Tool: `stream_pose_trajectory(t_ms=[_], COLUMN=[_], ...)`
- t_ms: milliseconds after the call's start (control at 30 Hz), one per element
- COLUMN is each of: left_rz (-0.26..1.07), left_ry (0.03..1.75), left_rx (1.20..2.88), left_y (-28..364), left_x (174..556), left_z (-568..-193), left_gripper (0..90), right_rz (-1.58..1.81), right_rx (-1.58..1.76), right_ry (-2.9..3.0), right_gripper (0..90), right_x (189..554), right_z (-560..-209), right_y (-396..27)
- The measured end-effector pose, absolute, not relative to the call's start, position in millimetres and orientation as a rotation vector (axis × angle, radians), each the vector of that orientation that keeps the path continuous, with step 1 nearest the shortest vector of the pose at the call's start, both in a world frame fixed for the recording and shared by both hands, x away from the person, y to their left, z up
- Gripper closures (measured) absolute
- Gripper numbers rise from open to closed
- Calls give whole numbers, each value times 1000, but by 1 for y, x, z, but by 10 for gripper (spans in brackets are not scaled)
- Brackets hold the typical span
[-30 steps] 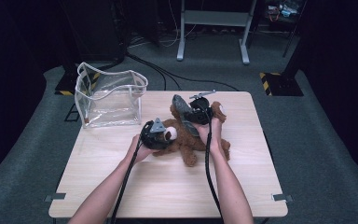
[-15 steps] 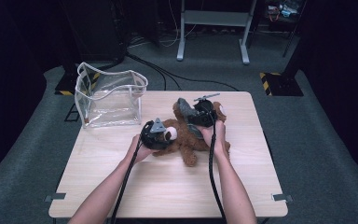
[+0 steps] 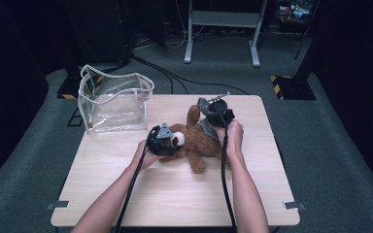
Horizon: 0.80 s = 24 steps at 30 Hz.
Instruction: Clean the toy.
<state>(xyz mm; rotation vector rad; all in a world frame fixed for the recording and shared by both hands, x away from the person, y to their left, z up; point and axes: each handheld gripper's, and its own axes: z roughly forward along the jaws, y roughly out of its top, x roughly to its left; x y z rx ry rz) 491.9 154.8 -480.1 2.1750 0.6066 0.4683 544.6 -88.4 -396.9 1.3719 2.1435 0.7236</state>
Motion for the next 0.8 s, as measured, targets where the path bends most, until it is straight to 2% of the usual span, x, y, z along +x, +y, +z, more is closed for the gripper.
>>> stream_pose_trajectory(t_ms=[267, 433, 633, 800], left_rz=[467, 470, 467, 471], left_ry=[604, 600, 602, 606], left_rx=[2168, 2172, 2171, 2166], left_y=[155, 155, 155, 155], left_x=[491, 492, 492, 491], left_z=[-481, -481, -481, -481], left_gripper=[438, 438, 437, 436], right_rz=[615, 709, 876, 937], right_rx=[1454, 1497, 1425, 1393], right_ry=[2032, 1934, 1975, 2120], right_gripper=[766, 764, 763, 762], right_x=[545, 538, 526, 527], right_z=[-391, -379, -361, -371], right_y=[-126, -143, -126, -102])
